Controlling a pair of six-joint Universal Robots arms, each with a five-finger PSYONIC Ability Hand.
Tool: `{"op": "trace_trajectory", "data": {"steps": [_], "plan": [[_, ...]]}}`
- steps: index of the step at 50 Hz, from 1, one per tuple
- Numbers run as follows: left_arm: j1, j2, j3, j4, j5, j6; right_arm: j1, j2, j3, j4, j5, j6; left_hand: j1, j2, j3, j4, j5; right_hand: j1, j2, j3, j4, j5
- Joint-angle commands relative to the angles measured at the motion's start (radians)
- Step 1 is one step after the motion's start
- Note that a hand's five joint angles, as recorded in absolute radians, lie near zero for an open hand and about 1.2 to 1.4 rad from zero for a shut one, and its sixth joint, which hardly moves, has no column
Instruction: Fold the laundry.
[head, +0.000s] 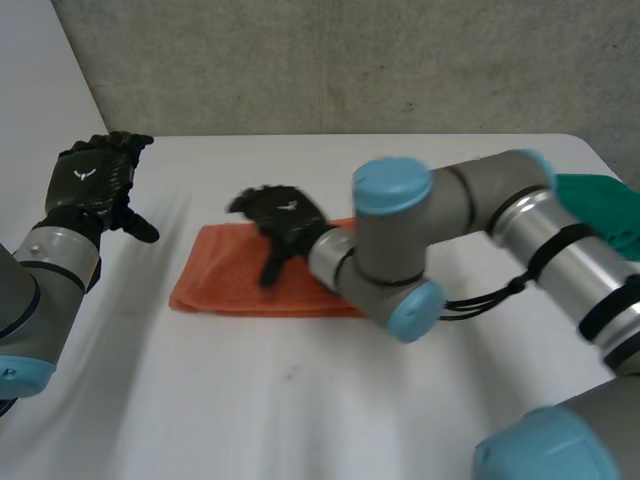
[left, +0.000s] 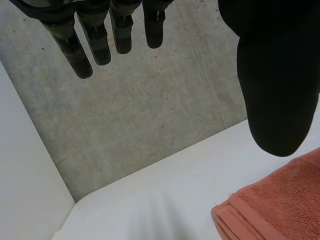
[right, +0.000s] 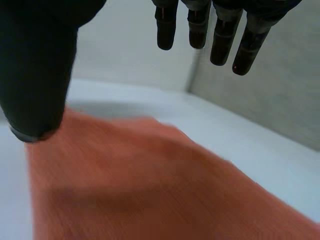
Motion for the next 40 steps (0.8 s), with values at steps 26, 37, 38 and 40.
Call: {"op": "trace_trajectory", "data": {"steps": [26,37,38,40], "plan": [[-0.042,-0.021,-0.007,-0.001,0.0,0.001,-0.25,-0.346,0.786,-0.227,0.097,-0.15,-0.02,-0.031,-0.038,-0.03,-0.053,0.376,0.358,0.363,0.343,0.335],[-0.045,-0.02,-0.009,-0.001,0.001,0.003,-0.252,-0.405,0.859,-0.224,0.092,-0.144,-0.02,-0.031,-0.038,-0.03,-0.053,0.317,0.299,0.304,0.284,0.276],[-0.046,-0.02,-0.01,-0.001,0.001,0.002,-0.25,-0.419,0.875,-0.226,0.091,-0.144,-0.02,-0.031,-0.038,-0.03,-0.053,0.317,0.299,0.304,0.284,0.276],[-0.052,-0.02,-0.012,-0.001,0.001,0.003,-0.25,-0.429,0.887,-0.229,0.091,-0.144,-0.02,-0.031,-0.038,-0.03,-0.053,0.32,0.302,0.307,0.287,0.279]]}}
